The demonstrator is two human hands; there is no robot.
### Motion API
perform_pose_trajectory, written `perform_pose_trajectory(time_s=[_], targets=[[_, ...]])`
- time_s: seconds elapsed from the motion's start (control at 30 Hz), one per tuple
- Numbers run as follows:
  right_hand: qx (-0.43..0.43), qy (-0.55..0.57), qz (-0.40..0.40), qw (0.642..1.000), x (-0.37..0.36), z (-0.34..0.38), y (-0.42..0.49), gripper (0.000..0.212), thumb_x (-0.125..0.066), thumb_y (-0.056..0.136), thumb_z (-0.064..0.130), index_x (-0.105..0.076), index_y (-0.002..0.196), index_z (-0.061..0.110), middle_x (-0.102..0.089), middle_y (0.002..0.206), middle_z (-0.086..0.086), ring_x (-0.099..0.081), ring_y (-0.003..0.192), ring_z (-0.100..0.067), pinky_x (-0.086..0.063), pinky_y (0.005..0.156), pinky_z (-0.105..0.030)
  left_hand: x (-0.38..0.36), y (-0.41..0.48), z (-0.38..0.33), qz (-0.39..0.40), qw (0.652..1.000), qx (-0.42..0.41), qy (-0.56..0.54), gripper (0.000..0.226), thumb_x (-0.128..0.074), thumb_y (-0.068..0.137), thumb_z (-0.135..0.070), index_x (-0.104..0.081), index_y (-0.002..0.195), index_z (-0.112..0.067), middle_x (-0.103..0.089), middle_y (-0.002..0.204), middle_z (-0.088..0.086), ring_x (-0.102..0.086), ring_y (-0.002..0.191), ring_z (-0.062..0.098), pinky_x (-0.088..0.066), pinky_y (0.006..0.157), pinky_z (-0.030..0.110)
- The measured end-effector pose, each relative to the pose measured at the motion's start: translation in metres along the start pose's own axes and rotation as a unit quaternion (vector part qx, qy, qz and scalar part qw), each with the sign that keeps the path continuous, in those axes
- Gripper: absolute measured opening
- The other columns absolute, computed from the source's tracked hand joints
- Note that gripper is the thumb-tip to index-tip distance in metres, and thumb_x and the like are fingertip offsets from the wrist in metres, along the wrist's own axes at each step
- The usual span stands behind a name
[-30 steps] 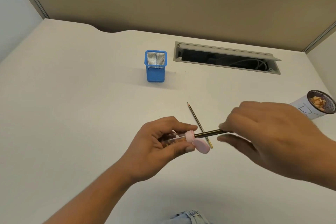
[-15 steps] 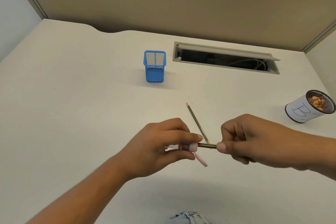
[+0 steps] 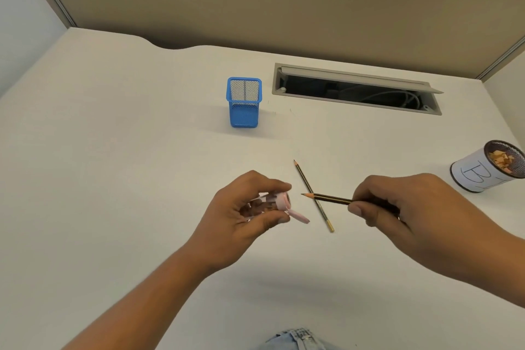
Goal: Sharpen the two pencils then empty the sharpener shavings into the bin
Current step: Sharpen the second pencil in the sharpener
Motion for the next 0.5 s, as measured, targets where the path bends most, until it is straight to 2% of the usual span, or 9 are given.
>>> perform_pose_trajectory(time_s=[0.07,0.17,0.27,0.33,0.4,0.5], targets=[[-0.007,0.027,-0.017,0.999,-0.001,-0.003,-0.001,0.038,-0.037,0.086,0.066,-0.059,0.080,0.035,-0.065,0.062,0.007,-0.057,0.066,-0.014,-0.043,0.055,-0.023,-0.001,0.001,0.003,-0.009,1.000,0.008,0.002,0.029,-0.075,0.083,-0.024,-0.067,0.111,-0.029,-0.067,0.100,-0.007,-0.065,0.093,0.020,-0.055,0.078,0.027],[-0.033,0.092,-0.051,0.994,-0.005,-0.014,0.000,0.030,-0.047,0.088,0.059,-0.061,0.078,0.034,-0.063,0.063,0.007,-0.052,0.054,-0.012,-0.038,0.048,-0.015,-0.003,-0.001,0.010,-0.020,1.000,0.022,0.000,0.030,-0.075,0.084,-0.017,-0.067,0.109,-0.030,-0.068,0.100,-0.007,-0.064,0.092,0.017,-0.049,0.078,0.018],[-0.098,0.206,-0.066,0.971,-0.024,-0.040,0.006,0.015,-0.060,0.092,0.043,-0.067,0.082,0.036,-0.066,0.067,0.010,-0.046,0.047,-0.007,-0.039,0.046,-0.013,-0.004,-0.003,0.019,-0.039,0.998,0.037,-0.018,0.029,-0.076,0.083,-0.016,-0.070,0.108,-0.029,-0.071,0.098,-0.005,-0.064,0.095,0.017,-0.051,0.079,0.019],[-0.133,0.247,-0.076,0.957,-0.041,-0.059,0.012,0.009,-0.065,0.093,0.032,-0.069,0.088,0.038,-0.069,0.076,0.015,-0.053,0.049,-0.009,-0.042,0.048,-0.012,-0.004,-0.005,0.027,-0.057,0.997,0.052,-0.011,0.029,-0.079,0.081,-0.019,-0.073,0.107,-0.029,-0.072,0.099,-0.006,-0.064,0.100,0.020,-0.053,0.080,0.021],[-0.156,0.255,-0.093,0.950,-0.056,-0.075,0.018,0.012,-0.069,0.092,0.026,-0.069,0.089,0.037,-0.069,0.080,0.020,-0.061,0.052,-0.011,-0.042,0.049,-0.010,-0.005,-0.007,0.033,-0.075,0.995,0.062,0.002,0.031,-0.082,0.079,-0.016,-0.075,0.106,-0.029,-0.073,0.100,-0.011,-0.065,0.102,0.013,-0.049,0.081,0.010],[-0.200,0.287,-0.129,0.928,-0.080,-0.100,0.029,0.014,-0.073,0.089,0.020,-0.070,0.088,0.034,-0.071,0.082,0.013,-0.068,0.063,-0.015,-0.048,0.053,-0.012,-0.010,-0.010,0.046,-0.092,0.992,0.089,-0.001,0.034,-0.083,0.078,-0.008,-0.076,0.105,-0.028,-0.074,0.099,-0.013,-0.066,0.100,0.003,-0.044,0.080,0.001]])
Point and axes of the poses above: each hand's wrist, its own y-axis towards the middle knuckle, its own x-axis out of the back of the hand, z = x × y, the point moved 9 cm from there along y, towards the middle knuckle
